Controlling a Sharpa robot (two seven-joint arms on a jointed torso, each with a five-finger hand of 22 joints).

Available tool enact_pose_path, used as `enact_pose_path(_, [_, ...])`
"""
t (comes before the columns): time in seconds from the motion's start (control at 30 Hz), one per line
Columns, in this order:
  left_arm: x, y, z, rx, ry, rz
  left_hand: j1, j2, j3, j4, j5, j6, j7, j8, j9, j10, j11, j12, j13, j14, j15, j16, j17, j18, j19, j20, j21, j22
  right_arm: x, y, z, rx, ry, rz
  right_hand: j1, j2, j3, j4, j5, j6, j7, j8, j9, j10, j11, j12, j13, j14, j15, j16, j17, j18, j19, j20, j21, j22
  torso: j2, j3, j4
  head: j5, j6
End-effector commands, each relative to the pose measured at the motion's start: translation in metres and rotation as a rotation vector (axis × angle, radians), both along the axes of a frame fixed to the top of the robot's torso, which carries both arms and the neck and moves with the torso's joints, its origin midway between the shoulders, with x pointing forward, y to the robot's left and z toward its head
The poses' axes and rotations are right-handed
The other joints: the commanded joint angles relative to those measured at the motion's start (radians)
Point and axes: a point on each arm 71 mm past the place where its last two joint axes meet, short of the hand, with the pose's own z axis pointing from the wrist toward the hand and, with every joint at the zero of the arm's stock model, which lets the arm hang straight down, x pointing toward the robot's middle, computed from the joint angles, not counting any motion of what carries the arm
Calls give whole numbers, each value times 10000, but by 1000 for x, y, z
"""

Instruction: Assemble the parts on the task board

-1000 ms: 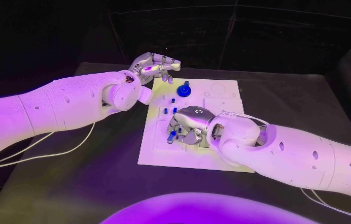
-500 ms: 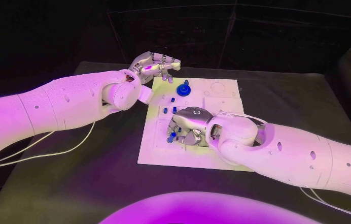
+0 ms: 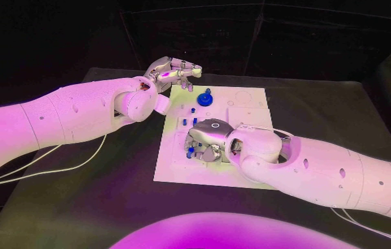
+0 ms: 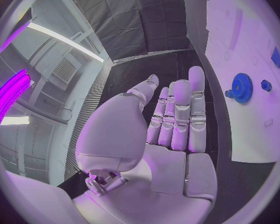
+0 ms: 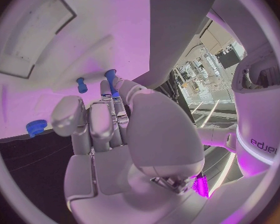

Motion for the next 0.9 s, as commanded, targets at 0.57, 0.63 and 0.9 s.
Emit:
enact_pose_path(0.57, [0,0,2,-77,-8,-83,-4,54,-36,-7,17,-57,-22,33,-16,-45,3,32,10,-91,2,-51,-10,206,43,61,-68,-11,-2,6,0,-45,-198,170,-734,-440,-303,230,95,-1007,37,-326,-103,-144,121,-277,6,125,83,-59,-94,6,-80,101,-75,-64,2,1,1,20,-20])
enact_pose_path(0.63, [0,0,2,-75,-5,-81,-4,54,-36,-7,17,-57,-22,33,-16,-45,3,32,10,-91,2,-51,-10,206,43,61,-68,-11,-2,6,1,54,-210,164,-794,-483,-401,270,90,-1345,18,-315,-103,-144,80,-305,16,119,59,-70,-111,12,-86,85,-79,-67,-4,1,-2,20,-22])
enact_pose_path(0.9, [0,0,2,-75,5,-91,-4,54,-36,-7,17,-57,-22,33,-16,-45,3,32,10,-91,2,-51,-10,206,43,61,-68,-11,-1,3,4,502,-346,41,-855,-544,-658,339,95,-2096,-15,-312,-92,-218,29,-406,23,122,-1,-78,-124,16,-101,24,-109,-115,-8,1,-2,17,-25])
